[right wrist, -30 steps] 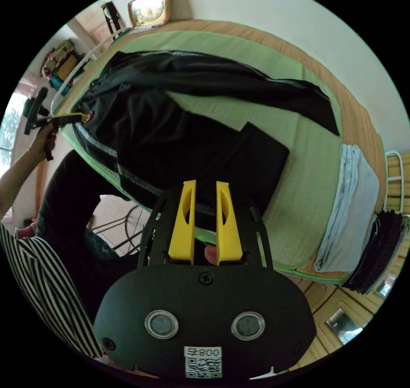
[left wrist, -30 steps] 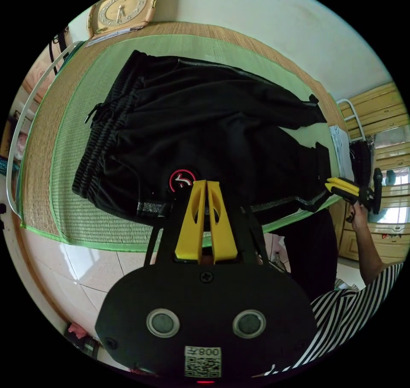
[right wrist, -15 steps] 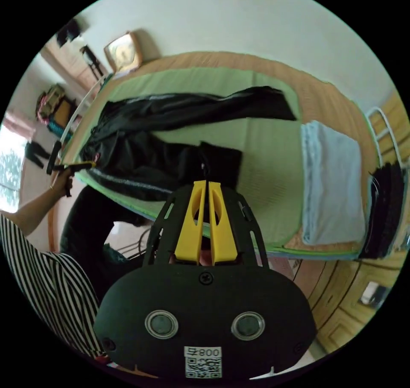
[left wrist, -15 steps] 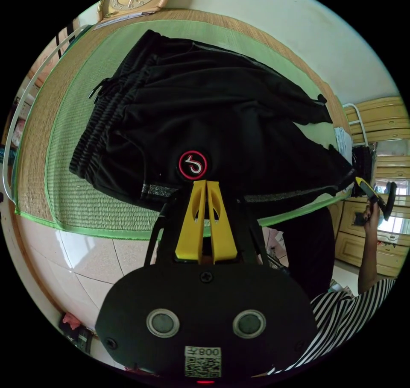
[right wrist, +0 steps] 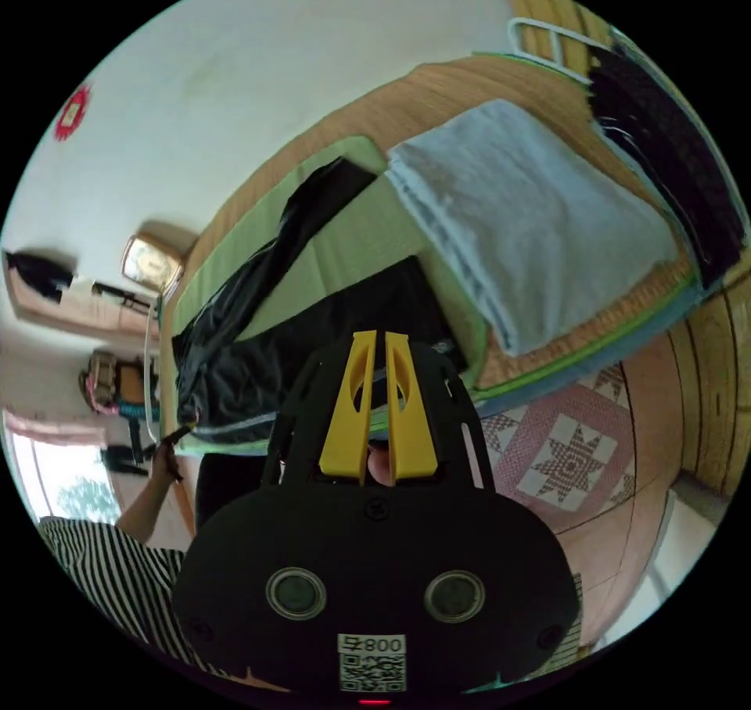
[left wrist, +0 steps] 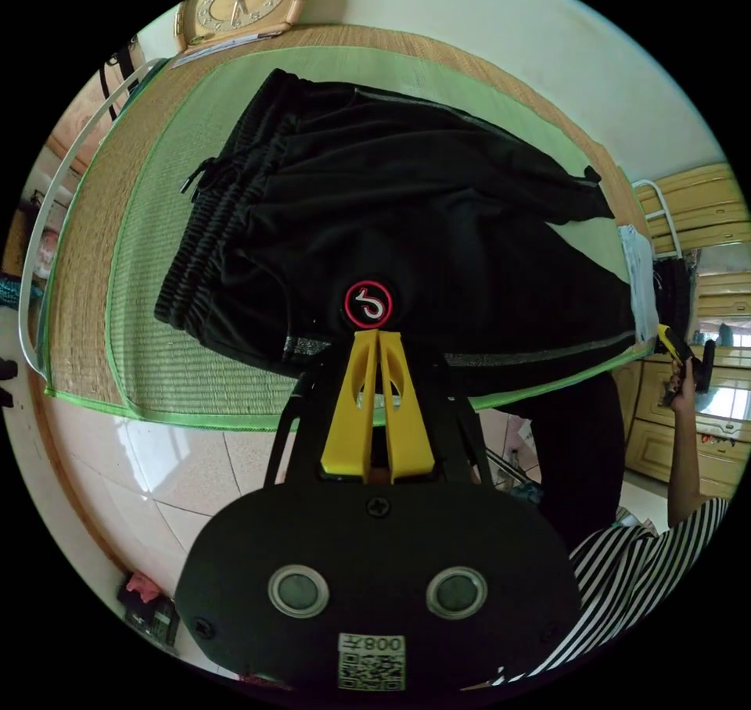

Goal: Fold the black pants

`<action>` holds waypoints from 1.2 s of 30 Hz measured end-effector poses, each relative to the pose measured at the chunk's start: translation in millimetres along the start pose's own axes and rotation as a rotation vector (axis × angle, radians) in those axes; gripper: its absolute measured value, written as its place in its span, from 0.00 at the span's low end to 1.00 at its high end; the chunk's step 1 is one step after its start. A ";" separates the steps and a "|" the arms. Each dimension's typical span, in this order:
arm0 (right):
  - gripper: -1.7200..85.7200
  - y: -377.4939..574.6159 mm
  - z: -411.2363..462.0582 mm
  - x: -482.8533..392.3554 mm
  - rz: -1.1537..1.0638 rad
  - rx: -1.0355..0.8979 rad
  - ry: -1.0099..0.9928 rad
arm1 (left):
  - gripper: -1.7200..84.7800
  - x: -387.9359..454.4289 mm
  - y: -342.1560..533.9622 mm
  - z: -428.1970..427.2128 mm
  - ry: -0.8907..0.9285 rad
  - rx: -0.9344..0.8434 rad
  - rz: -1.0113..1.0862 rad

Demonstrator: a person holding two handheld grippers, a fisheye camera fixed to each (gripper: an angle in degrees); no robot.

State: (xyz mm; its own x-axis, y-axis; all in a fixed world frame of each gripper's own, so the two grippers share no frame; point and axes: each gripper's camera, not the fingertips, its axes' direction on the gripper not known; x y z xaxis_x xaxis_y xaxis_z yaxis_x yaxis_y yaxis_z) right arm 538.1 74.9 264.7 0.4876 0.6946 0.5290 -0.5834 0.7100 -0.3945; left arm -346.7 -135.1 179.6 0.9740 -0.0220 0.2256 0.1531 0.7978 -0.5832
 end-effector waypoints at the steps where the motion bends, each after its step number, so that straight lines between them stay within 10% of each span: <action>1: 0.04 -6.3 17.4 -14.8 -0.064 -0.061 0.032 | 0.02 1.0 -0.9 2.8 -0.008 -0.021 0.010; 5: 0.03 -14.4 87.4 -45.9 -0.254 -0.329 0.199 | 0.02 4.3 -1.6 -4.2 0.028 -0.009 -0.014; 15: 0.04 -94.9 60.6 -30.7 -0.270 -0.142 0.101 | 0.04 61.9 -76.7 -36.0 0.169 0.182 0.159; 36: 0.02 -288.0 147.1 5.2 -0.354 -0.151 0.136 | 0.02 77.2 -230.7 -24.6 -0.242 0.177 0.039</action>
State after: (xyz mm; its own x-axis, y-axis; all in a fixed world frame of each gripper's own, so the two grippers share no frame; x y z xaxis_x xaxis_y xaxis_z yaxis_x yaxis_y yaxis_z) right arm 613.1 -143.0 491.6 0.7286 0.4063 0.5514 -0.2671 0.9099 -0.3175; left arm -302.8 -335.7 312.4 0.9070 0.1386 0.3977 0.0638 0.8881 -0.4552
